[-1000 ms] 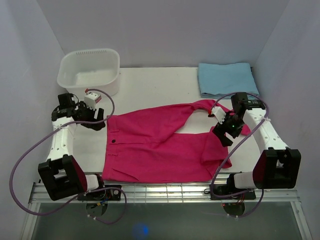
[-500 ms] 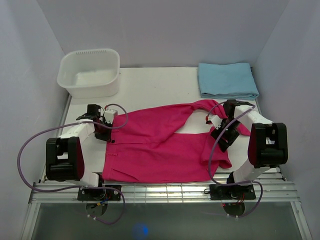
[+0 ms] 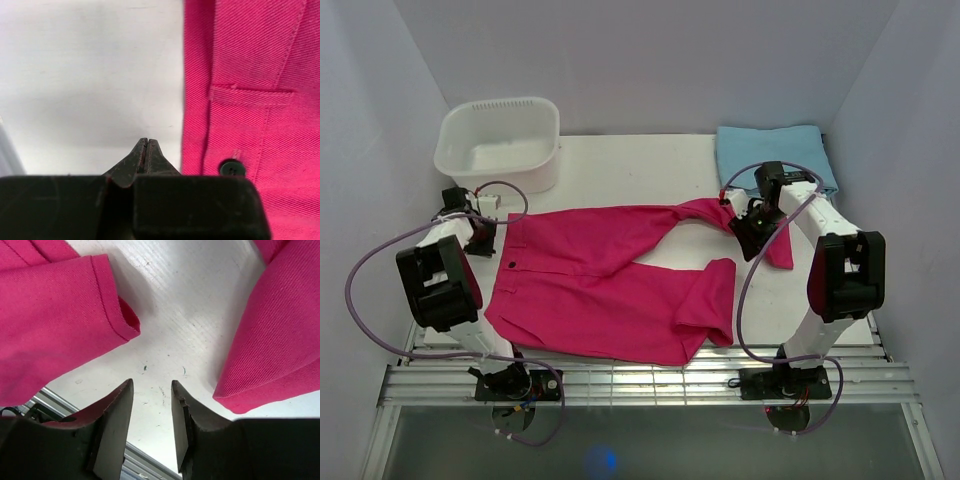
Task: Fold and stack the trousers
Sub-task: Flatten the trousers out
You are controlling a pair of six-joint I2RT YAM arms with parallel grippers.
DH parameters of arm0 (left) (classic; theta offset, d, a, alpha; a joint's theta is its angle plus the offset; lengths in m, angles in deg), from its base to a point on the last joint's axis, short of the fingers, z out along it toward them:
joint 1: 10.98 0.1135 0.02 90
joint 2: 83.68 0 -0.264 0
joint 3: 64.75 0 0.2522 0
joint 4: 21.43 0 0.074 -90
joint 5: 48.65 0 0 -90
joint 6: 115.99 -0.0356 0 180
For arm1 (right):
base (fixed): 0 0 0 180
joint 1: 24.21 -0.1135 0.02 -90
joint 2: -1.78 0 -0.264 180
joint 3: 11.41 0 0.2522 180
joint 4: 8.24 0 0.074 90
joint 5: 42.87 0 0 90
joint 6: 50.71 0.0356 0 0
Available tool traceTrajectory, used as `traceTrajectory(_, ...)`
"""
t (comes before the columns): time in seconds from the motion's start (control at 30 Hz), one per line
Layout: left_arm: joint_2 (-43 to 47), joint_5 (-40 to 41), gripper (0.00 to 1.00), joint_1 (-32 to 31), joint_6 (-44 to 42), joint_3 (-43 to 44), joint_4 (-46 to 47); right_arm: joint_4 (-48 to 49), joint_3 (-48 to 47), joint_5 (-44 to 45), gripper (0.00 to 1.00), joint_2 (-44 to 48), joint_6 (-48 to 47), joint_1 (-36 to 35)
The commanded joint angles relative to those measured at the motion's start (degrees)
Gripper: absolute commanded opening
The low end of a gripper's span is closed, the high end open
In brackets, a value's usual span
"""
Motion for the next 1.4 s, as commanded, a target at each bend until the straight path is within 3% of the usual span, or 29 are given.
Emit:
traceTrajectory(0.0,5.02,-2.63,0.09,-0.13,-4.42,2.58,-2.02,-2.73,-0.86,-2.38,0.43,0.18,0.41,0.06)
traceTrajectory(0.1,8.53,-8.51,0.37,-0.13,-5.21,2.14,-5.99,-6.24,3.79,-3.96,0.58,3.69,-4.42,0.06)
traceTrajectory(0.13,9.84,-9.42,0.56,-0.13,-5.21,1.45,-6.26,-7.04,5.37,-4.49,0.62,4.66,-5.82,0.06)
traceTrajectory(0.23,13.37,-13.1,0.68,-0.22,-4.42,-1.02,-8.54,-6.43,13.1,-6.07,0.77,9.5,-7.95,-0.21)
traceTrajectory(0.3,14.42,-13.38,0.69,-0.22,-3.55,-3.29,-8.63,-2.07,16.88,-5.64,0.84,11.17,-4.98,-1.6)
traceTrajectory(0.4,14.69,-13.2,0.69,-0.22,-3.02,-6.46,-7.58,2.44,19.89,-6.25,0.85,7.68,0.55,-2.14)
traceTrajectory(0.57,14.95,-12.77,0.69,-0.22,-1.7,-8.32,-6.44,2.1,13.75,-14.83,0.76,-4.44,4.26,-2.23)
traceTrajectory(0.67,14.43,-12.15,0.66,-0.22,-0.65,-9.19,-4.95,2.18,11.72,-16.53,0.48,-7.27,6.2,-2.23)
traceTrajectory(0.7,14.17,-12.24,0.63,-0.22,-0.47,-9.37,-4.42,1.84,11.37,-16.36,0.32,-7.11,6.46,-1.88)
traceTrajectory(0.77,13.46,-12.5,0.6,-0.22,0.23,-10.07,-4.06,0.44,10.84,-15.05,0.12,-4.93,6.47,-1.0)
traceTrajectory(0.8,13.29,-12.76,0.56,-0.13,0.32,-10.51,-3.37,-0.44,10.05,-14.52,0.08,-3.78,6.29,0.48)
traceTrajectory(1.0,12.84,-13.29,0.45,-0.22,0.41,-13.5,-0.2,-9.48,3.46,-7.14,0.08,4.67,-0.64,7.25)
traceTrajectory(1.17,13.11,-13.12,0.42,-0.13,0.06,-14.47,0.95,-15.56,-8.22,-6.42,0.08,4.85,-2.5,7.26)
traceTrajectory(1.27,13.55,-13.29,0.43,-0.22,-0.29,-14.65,0.77,-16.62,-8.25,-5.73,0.08,3.1,1.19,5.95)
traceTrajectory(1.3,13.9,-13.38,0.45,-0.13,-0.29,-14.73,0.77,-16.62,-6.5,-5.9,0.3,2.66,1.8,4.55)
traceTrajectory(1.37,14.69,-13.29,0.48,-0.13,-0.55,-14.65,0.77,-15.14,1.29,-10.7,0.54,2.21,3.91,4.1)
